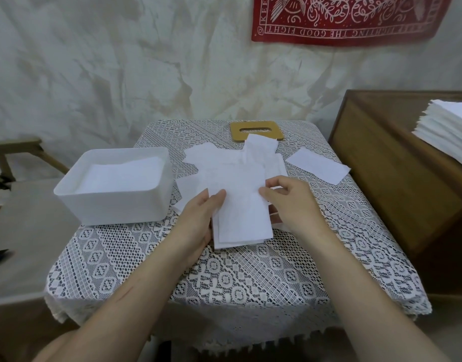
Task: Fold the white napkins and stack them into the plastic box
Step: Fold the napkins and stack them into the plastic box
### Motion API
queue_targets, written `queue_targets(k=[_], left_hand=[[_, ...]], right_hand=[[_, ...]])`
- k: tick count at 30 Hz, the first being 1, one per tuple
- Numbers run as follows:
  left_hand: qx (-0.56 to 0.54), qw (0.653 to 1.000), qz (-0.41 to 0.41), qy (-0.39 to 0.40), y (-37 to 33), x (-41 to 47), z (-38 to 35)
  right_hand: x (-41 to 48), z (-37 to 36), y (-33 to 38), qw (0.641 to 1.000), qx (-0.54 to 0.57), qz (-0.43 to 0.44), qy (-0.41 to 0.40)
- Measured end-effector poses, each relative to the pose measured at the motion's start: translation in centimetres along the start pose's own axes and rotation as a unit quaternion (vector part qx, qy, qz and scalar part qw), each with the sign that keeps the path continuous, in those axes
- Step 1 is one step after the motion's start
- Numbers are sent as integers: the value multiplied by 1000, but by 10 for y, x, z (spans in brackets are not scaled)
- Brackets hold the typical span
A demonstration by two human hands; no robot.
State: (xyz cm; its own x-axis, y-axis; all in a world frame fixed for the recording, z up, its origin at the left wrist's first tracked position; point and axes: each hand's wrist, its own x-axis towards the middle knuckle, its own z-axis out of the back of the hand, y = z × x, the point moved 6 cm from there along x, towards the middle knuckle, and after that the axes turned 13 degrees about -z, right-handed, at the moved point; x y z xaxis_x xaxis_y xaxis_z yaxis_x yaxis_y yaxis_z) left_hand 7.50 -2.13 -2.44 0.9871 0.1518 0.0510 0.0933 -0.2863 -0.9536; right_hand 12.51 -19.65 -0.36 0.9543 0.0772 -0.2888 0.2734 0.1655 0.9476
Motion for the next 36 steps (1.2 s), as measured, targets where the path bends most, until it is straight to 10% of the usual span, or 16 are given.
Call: queue_targets(k=[20,26,36], left_hand=[[83,996,-5,-16,-1,5,11],[108,992,7,-60,-4,22,24],[103,994,20,-44,-4,35,22]], right_hand=[[9,-3,-1,999,27,-22,20],[48,37,-1,942,-280,23,-181],[82,25,7,890,-388,-25,-237]])
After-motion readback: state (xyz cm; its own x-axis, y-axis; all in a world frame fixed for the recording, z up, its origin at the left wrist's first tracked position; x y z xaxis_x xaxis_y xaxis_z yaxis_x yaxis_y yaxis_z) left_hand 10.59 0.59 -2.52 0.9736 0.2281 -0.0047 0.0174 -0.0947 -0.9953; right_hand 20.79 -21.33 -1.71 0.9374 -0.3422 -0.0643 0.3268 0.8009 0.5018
